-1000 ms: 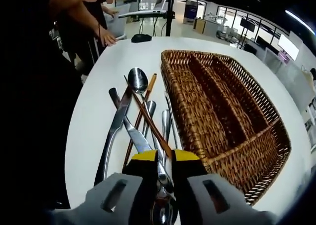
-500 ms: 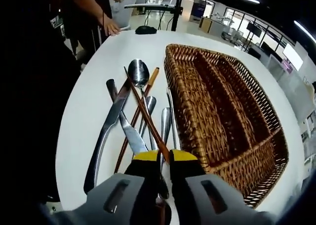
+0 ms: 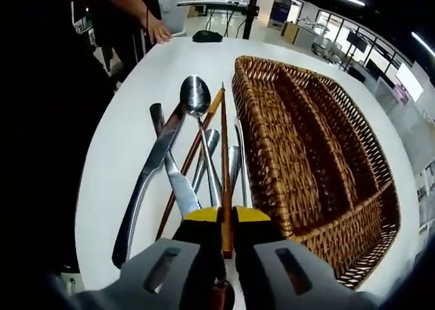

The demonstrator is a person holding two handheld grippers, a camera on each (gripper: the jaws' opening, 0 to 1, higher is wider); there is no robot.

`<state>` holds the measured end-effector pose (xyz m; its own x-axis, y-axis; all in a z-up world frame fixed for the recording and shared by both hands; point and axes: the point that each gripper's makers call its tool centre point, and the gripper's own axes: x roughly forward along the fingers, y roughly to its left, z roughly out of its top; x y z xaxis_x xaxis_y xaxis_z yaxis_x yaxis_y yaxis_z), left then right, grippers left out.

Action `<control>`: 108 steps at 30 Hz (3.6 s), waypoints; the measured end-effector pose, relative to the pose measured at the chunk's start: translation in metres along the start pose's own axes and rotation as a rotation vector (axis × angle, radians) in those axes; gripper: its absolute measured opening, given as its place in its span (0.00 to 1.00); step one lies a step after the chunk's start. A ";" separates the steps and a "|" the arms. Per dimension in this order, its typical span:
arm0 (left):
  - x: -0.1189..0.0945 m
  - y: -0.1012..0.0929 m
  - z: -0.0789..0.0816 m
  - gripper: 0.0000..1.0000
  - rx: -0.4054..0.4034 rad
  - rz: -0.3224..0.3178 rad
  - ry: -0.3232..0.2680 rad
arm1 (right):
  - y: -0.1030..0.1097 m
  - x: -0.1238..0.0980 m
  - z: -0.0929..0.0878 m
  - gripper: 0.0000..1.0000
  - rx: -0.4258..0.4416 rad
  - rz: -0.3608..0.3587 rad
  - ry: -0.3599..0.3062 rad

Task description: Arrange the knives, forks, and spoons in their matching storage slots by inserting each utensil handle-first until every utensil is classified and aligned in the correct compartment

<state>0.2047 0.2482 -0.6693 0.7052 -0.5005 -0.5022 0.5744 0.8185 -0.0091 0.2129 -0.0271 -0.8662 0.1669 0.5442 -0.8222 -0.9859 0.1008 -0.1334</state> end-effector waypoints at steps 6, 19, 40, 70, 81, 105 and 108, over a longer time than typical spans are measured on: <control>0.003 -0.002 0.001 1.00 -0.001 -0.003 -0.001 | 0.006 -0.002 0.004 0.04 -0.019 0.025 -0.012; 0.007 -0.002 0.004 1.00 0.006 -0.008 -0.007 | 0.012 -0.005 0.006 0.04 0.087 0.058 -0.012; 0.009 0.004 0.005 1.00 0.003 -0.005 -0.010 | 0.005 0.002 0.003 0.09 0.082 0.035 0.002; 0.007 -0.005 0.012 1.00 0.020 -0.007 -0.019 | 0.007 -0.010 0.009 0.02 0.118 0.006 0.008; 0.009 -0.007 0.015 1.00 0.035 -0.017 -0.020 | 0.006 -0.034 0.035 0.02 0.193 -0.002 -0.061; 0.027 -0.013 0.029 1.00 0.065 -0.063 -0.038 | -0.036 -0.088 0.021 0.02 0.465 -0.214 -0.008; 0.032 -0.015 0.031 1.00 0.068 -0.073 -0.040 | -0.039 -0.093 0.018 0.02 0.504 -0.231 -0.003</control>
<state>0.2313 0.2117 -0.6585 0.6755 -0.5703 -0.4674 0.6511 0.7589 0.0152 0.2355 -0.0669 -0.7747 0.3791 0.4632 -0.8011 -0.7966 0.6038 -0.0279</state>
